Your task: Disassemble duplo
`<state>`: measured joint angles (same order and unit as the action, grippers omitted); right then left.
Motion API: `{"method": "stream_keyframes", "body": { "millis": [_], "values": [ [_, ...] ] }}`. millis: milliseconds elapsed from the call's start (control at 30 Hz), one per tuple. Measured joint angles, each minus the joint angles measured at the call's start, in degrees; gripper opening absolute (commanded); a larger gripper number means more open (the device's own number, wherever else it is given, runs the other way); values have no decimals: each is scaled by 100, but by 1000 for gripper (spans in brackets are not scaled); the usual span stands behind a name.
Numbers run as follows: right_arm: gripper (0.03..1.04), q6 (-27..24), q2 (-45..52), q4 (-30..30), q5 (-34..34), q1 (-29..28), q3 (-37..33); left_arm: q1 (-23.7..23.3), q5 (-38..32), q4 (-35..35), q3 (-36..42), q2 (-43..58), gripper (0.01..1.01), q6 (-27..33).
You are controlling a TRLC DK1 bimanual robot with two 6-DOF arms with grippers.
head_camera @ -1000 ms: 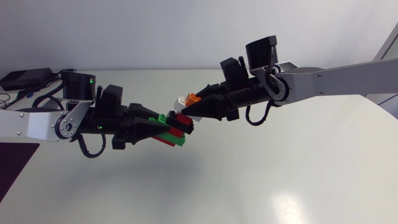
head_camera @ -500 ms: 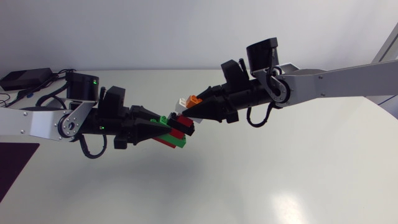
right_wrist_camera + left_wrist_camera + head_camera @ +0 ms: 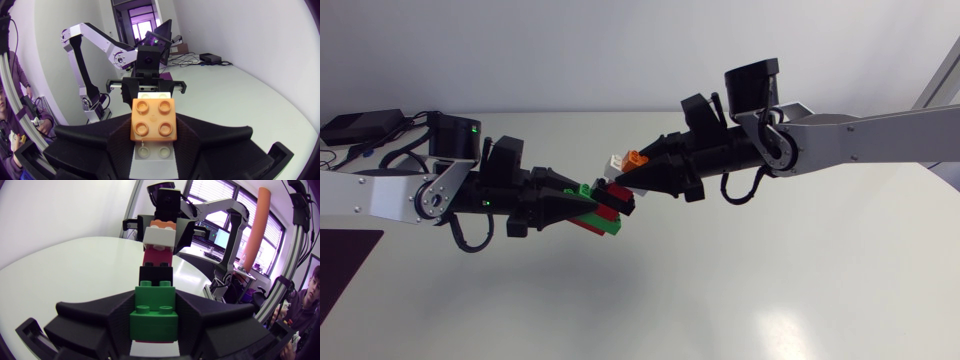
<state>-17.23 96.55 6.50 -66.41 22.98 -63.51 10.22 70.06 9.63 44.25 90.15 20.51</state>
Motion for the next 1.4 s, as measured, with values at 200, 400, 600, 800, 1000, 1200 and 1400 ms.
{"method": "stream_keyframes", "body": {
  "millis": [200,400,600,800,1000,1200,1400],
  "values": [
    [251,31,-188,363,413,-44,122,37,-173,-22,2,68,26,24],
    [251,461,-341,1102,592,-116,280,107,-225,-26,2,142,26,44],
    [251,691,-127,752,2468,-162,15,116,-299,-26,2,149,26,46],
    [251,450,935,-490,3781,-129,-951,116,-299,-26,2,149,26,46],
    [252,339,1690,-1403,4266,-7,-1611,122,-302,-28,2,149,26,48],
    [261,302,2258,-1648,4634,2,-2057,166,-321,-26,2,149,26,46],
    [318,264,2559,-1493,4883,2,-2076,170,-323,-26,2,149,26,48]
  ]
}}
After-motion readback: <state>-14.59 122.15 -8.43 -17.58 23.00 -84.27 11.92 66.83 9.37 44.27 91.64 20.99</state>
